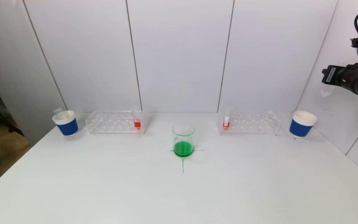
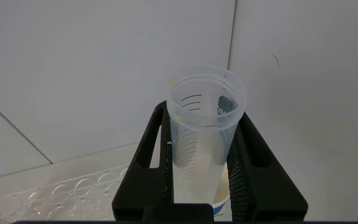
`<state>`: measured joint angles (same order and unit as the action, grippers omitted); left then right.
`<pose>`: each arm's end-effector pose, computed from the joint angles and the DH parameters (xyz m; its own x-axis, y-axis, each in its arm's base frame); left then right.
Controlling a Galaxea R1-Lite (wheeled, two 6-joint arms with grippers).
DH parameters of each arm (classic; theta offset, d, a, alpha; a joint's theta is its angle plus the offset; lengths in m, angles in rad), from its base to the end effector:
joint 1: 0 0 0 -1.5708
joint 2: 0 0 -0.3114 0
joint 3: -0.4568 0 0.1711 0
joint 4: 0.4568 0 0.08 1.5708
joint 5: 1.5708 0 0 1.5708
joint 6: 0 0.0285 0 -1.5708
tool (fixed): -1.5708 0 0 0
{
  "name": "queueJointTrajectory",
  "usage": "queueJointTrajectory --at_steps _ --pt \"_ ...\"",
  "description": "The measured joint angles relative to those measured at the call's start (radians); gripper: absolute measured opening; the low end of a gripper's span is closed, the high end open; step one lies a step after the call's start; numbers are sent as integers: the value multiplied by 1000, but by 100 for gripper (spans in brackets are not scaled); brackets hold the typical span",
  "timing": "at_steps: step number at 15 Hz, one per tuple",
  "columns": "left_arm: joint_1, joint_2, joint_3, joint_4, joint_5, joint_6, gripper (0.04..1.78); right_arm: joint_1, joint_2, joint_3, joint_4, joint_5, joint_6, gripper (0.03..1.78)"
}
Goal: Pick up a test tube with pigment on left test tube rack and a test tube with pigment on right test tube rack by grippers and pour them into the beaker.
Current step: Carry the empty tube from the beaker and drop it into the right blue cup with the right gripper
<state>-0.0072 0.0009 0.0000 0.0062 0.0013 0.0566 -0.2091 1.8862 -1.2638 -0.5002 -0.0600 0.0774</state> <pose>-0.0493 0.0004 0.0748 1.0000 -0.0059 -0.0071 0.0063 0.9984 0.0566 0.3645 -0.0791 0.2546 0.9567 -0.2643 -0.1217 0.2739 0.9593 0.0695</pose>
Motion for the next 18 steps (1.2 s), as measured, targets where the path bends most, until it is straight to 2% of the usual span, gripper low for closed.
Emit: queueJointTrajectory --at_steps 7,9,12,18 --pt "1 0 0 0 0 0 176 -21 153 -56 -4 7 15 55" --pt "1 0 0 0 0 0 176 -21 196 -61 -56 13 15 55" --pt "0 0 0 0 0 0 176 -23 271 -60 -202 13 9 55" --pt "0 0 0 0 0 0 176 -38 365 -81 -226 13 12 55"
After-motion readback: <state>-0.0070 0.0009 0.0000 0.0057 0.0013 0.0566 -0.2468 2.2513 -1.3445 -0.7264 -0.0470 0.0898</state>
